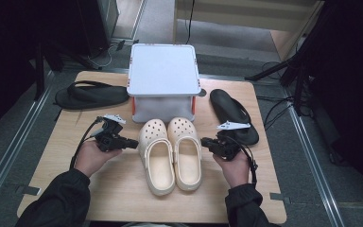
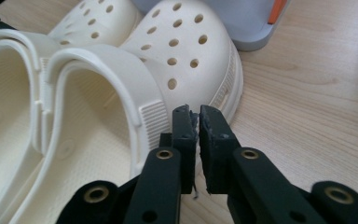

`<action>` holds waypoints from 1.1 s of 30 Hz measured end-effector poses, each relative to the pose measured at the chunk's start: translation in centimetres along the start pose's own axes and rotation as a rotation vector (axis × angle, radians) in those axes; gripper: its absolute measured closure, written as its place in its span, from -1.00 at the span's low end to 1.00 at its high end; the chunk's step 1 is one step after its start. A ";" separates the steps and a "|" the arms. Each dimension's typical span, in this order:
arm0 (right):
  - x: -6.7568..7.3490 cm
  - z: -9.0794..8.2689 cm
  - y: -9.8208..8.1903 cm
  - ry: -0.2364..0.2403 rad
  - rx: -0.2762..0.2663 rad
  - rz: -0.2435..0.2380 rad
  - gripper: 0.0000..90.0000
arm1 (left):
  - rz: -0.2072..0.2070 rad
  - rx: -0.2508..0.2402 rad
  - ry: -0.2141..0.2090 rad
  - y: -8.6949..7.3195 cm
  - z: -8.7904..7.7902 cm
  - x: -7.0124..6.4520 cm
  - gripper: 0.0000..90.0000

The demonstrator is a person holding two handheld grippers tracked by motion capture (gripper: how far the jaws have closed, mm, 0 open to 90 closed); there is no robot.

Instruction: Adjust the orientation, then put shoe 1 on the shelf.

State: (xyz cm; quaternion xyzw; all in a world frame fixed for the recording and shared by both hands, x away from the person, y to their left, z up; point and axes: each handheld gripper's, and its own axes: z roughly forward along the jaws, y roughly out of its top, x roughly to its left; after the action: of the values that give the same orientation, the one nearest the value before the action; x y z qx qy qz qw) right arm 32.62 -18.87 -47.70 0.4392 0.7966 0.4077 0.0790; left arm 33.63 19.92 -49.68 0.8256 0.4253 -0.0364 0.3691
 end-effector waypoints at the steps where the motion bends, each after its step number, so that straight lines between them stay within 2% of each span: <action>1: 0.0 0.0 0.0 0.000 0.000 0.000 0.83 | 0.001 -0.001 0.006 0.1 -0.1 0.0 0.90; 3: 0.3 -0.4 -0.2 0.000 -0.015 -0.013 0.78 | 0.019 -0.014 0.013 0.2 -0.7 -0.1 0.88; 5: 0.6 -0.9 -0.4 -0.001 -0.028 -0.021 0.72 | 0.017 -0.028 0.008 0.3 -1.1 -0.2 0.87; 8: 1.1 -1.6 -0.6 -0.007 -0.060 -0.013 0.64 | 0.015 -0.013 0.003 0.4 -1.5 -0.4 0.84; 11: 1.7 -2.0 -0.9 -0.008 -0.079 -0.016 0.60 | 0.025 -0.019 0.003 0.3 -1.9 -0.7 0.84; 19: 3.8 -2.4 -2.0 -0.001 -0.089 -0.009 0.58 | 0.023 -0.035 0.009 0.6 -2.4 -0.5 0.87; 26: 5.8 -1.9 -2.7 0.030 -0.077 -0.039 0.49 | 0.031 -0.045 0.009 1.6 -3.0 -0.4 0.89; 33: 6.7 -1.2 -2.6 0.047 -0.073 -0.056 0.45 | 0.042 -0.045 0.022 3.0 -3.7 0.0 0.98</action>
State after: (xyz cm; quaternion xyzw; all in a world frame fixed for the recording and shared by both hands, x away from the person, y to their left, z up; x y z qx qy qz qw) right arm 26.32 -15.17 -47.19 0.4040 0.7948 0.4443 0.0877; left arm 34.87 21.23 -45.24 0.8262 0.4124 -0.0101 0.3838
